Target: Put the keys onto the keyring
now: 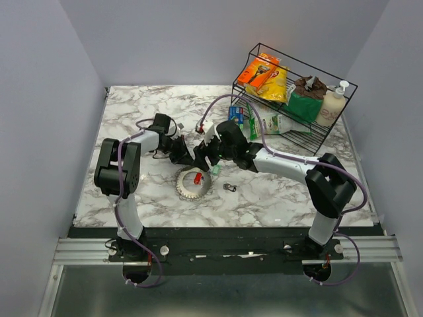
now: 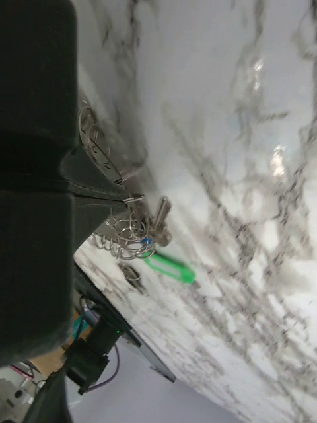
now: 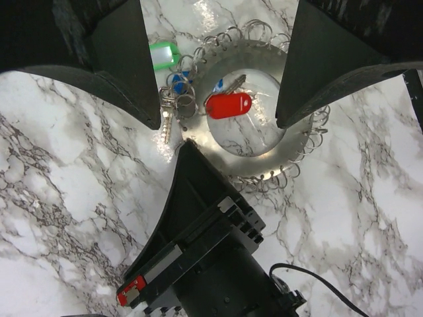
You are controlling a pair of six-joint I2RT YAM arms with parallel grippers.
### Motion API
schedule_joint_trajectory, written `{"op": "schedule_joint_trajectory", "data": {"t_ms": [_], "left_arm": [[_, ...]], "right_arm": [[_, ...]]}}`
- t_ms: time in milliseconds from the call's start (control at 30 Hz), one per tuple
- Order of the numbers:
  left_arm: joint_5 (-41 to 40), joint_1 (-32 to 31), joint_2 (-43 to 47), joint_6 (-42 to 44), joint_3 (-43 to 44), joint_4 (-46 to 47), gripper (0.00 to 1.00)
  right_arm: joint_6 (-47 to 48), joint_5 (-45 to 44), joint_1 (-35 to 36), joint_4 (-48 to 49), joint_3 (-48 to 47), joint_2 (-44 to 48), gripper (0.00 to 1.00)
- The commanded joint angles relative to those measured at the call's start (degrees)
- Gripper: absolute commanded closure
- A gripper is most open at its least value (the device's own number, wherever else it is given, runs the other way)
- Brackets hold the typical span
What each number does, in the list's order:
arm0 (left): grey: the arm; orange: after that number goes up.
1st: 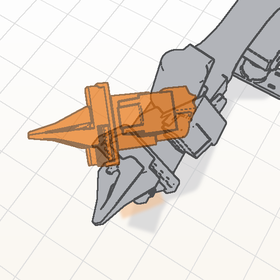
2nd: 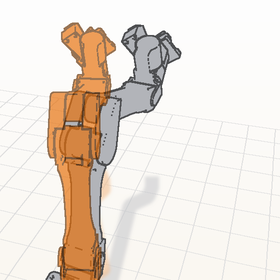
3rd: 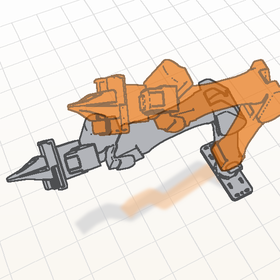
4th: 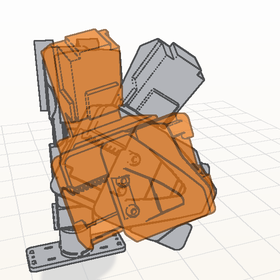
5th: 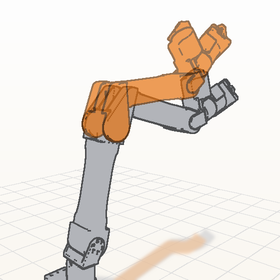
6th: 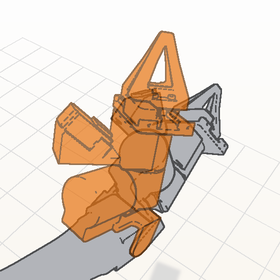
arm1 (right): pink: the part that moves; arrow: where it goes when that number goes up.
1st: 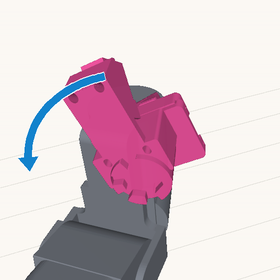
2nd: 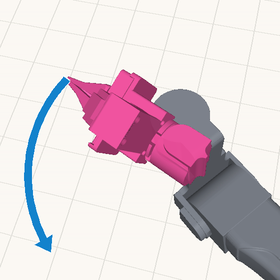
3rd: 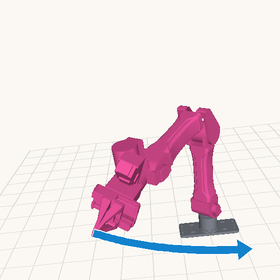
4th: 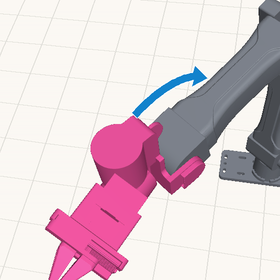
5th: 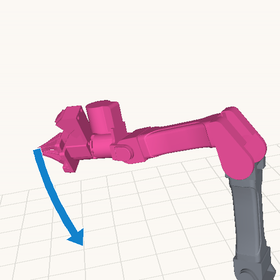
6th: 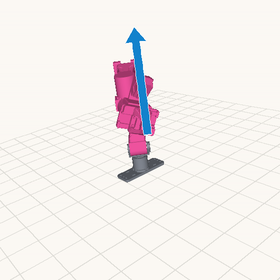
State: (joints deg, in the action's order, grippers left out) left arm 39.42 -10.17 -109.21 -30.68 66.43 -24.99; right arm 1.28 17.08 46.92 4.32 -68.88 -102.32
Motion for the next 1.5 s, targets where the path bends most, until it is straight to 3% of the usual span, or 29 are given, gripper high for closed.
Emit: {"op": "schedule_joint_trajectory", "data": {"t_ms": [0,333,400,533,633,1067,1333,1467], "left_arm": [[-5.67,0.33,-4.25,1.84,4.40,-0.49,1.00],[-4.53,0.33,-5.76,1.32,4.14,2.05,1.00],[-3.83,0.33,-4.96,0.97,4.05,2.84,0.94],[-2.16,0.33,-4.61,0.53,4.58,3.64,0.66],[-2.24,0.33,-3.91,0.18,4.58,3.99,0.59],[4.26,0.59,1.45,-3.51,4.32,8.29,0.56],[2.77,3.05,4.97,-5.36,4.06,9.53,0.55],[-2.57,6.39,9.52,-5.36,3.26,7.86,0.55]], "right_arm": [[-3.82,-2.14,-0.42,-3.52,-2.83,-2.00,0.21],[-5.85,-2.84,-0.77,-4.05,-2.40,-2.97,0.21],[-6.02,-2.67,-0.86,-4.05,-2.40,-3.14,0.21],[-6.29,-2.67,-0.86,-3.97,-2.66,-3.41,0.22],[-6.29,-2.58,-0.77,-4.05,-2.75,-3.32,0.22],[-6.82,-3.81,-0.86,-3.97,-3.28,-1.83,0.22],[-7.69,-3.02,-0.86,-5.62,-5.03,-2.61,0.22],[-9.09,-3.63,-0.86,-9.49,-9.33,-5.15,0.25]]}}
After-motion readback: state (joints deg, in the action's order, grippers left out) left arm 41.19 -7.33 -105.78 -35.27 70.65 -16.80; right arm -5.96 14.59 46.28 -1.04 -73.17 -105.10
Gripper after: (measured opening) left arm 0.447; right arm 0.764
